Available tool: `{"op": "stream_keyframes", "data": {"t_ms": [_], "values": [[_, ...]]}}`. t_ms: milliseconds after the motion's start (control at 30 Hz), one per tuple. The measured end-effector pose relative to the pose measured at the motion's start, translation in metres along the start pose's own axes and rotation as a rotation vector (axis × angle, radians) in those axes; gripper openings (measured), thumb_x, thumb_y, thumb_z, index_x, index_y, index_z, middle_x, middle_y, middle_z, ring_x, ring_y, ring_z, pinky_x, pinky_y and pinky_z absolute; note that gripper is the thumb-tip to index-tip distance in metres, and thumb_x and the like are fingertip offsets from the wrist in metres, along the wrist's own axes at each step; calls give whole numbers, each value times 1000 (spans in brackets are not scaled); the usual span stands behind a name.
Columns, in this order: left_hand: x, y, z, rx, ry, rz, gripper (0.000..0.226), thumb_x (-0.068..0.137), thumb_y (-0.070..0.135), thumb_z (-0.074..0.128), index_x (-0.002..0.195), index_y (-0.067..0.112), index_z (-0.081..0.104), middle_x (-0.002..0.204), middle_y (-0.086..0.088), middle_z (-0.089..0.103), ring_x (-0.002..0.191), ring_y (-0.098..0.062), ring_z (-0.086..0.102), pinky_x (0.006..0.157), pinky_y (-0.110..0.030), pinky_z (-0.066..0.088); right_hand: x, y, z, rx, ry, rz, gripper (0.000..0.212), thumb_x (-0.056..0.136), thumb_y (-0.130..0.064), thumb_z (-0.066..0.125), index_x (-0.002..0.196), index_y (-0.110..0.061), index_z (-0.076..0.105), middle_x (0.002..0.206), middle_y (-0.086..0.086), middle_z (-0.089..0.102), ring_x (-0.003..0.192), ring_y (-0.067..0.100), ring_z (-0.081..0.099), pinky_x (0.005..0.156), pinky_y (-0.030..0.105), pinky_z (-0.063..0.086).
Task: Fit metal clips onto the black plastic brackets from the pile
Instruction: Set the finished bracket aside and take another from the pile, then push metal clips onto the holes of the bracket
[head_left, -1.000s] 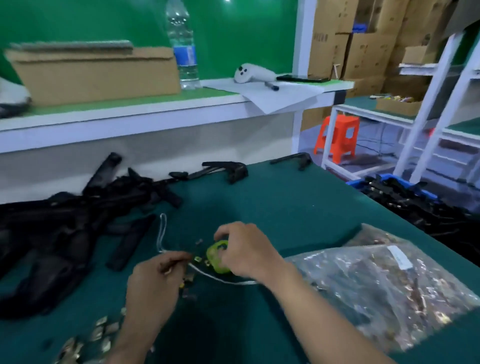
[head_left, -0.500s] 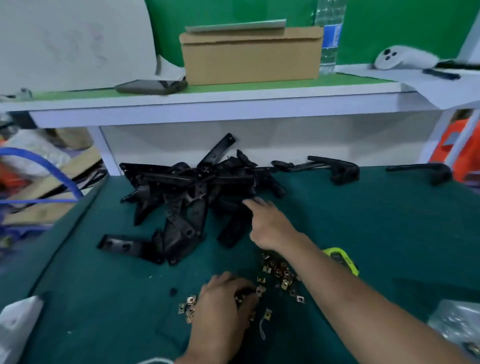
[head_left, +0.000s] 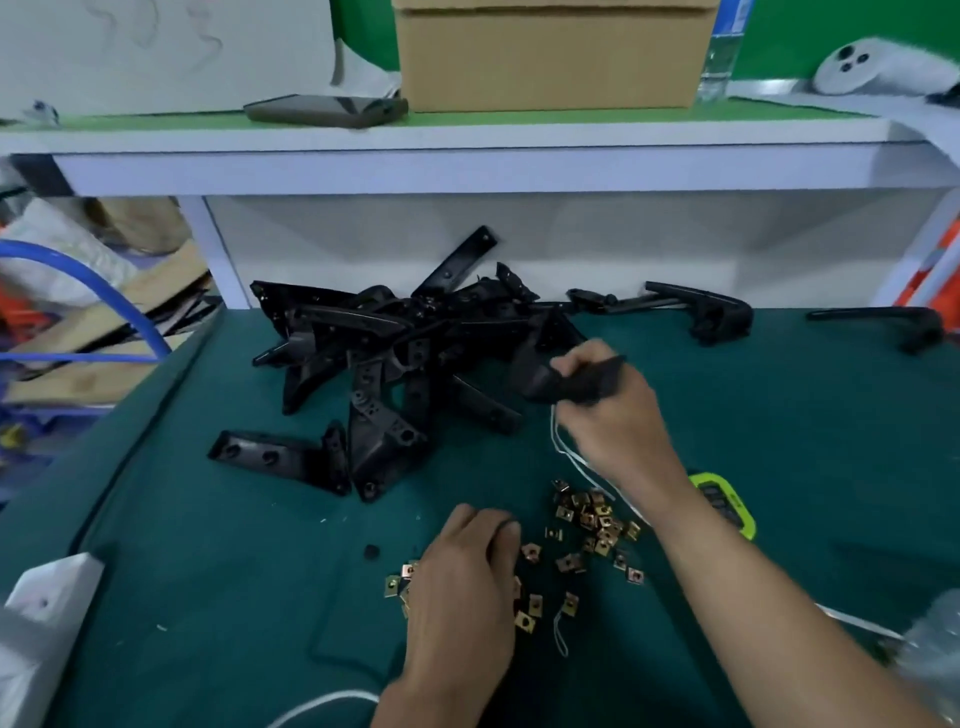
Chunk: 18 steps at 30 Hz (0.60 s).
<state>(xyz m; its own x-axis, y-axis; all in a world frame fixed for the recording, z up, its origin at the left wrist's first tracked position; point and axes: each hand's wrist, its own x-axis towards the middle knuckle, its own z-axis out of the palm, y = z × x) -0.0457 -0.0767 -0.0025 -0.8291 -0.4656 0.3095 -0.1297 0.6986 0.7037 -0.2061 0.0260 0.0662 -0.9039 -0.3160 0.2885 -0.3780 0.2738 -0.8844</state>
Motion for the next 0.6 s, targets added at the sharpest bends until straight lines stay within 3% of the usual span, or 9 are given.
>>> {"op": "stream_keyframes", "data": {"t_ms": [67, 133, 167, 300, 433, 533, 600], "values": [[1, -1, -2, -34, 8, -55, 18, 96, 38, 65, 79, 34, 66, 77, 15, 59, 73, -4, 58, 63, -22, 47, -19, -6, -14, 531, 19, 210, 29, 81, 9, 56, 88, -20, 57, 109, 6, 73, 102, 17, 68, 81, 37, 58], [1, 1, -3, -97, 22, -108, 21, 88, 37, 76, 71, 41, 65, 82, 21, 65, 80, 3, 61, 67, -11, 45, -42, -5, -27, 951, -25, 360, 27, 84, 10, 46, 94, -12, 58, 110, 22, 71, 106, 32, 70, 79, 46, 60], [0, 2, -4, -129, 27, -128, 20, 84, 34, 80, 74, 44, 68, 87, 29, 65, 84, 9, 61, 70, -4, 42, -54, -3, -33, 1023, -22, 396, 27, 85, 8, 43, 97, -11, 58, 109, 27, 71, 103, 36, 70, 76, 46, 60], [-1, 0, -4, -176, 29, -177, 17, 85, 22, 80, 98, 34, 77, 83, 33, 65, 89, 15, 60, 73, 2, 40, -94, 15, -42, 926, 13, 493, 29, 88, 4, 42, 106, -13, 58, 101, 30, 71, 92, 37, 71, 66, 43, 59], [0, 0, -3, -165, 63, -165, 15, 90, 16, 75, 92, 30, 77, 84, 23, 69, 88, 11, 62, 72, 1, 41, -113, 35, -47, 757, 11, 523, 29, 81, 5, 52, 100, -16, 60, 79, 13, 70, 77, 27, 69, 61, 38, 54], [-1, 0, -1, -170, 61, -179, 17, 92, 15, 72, 92, 32, 76, 84, 22, 70, 88, 12, 61, 71, 2, 40, -117, 40, -50, 639, -92, 520, 24, 73, -4, 59, 90, -20, 66, 77, 19, 69, 73, 26, 67, 54, 30, 51], [-3, 1, 0, -183, 54, -169, 24, 90, 11, 73, 86, 35, 74, 84, 21, 70, 87, 10, 62, 71, 1, 41, -118, 41, -50, 478, -157, 460, 12, 72, -13, 63, 78, -23, 67, 73, 21, 70, 73, 27, 66, 64, 34, 50]]}}
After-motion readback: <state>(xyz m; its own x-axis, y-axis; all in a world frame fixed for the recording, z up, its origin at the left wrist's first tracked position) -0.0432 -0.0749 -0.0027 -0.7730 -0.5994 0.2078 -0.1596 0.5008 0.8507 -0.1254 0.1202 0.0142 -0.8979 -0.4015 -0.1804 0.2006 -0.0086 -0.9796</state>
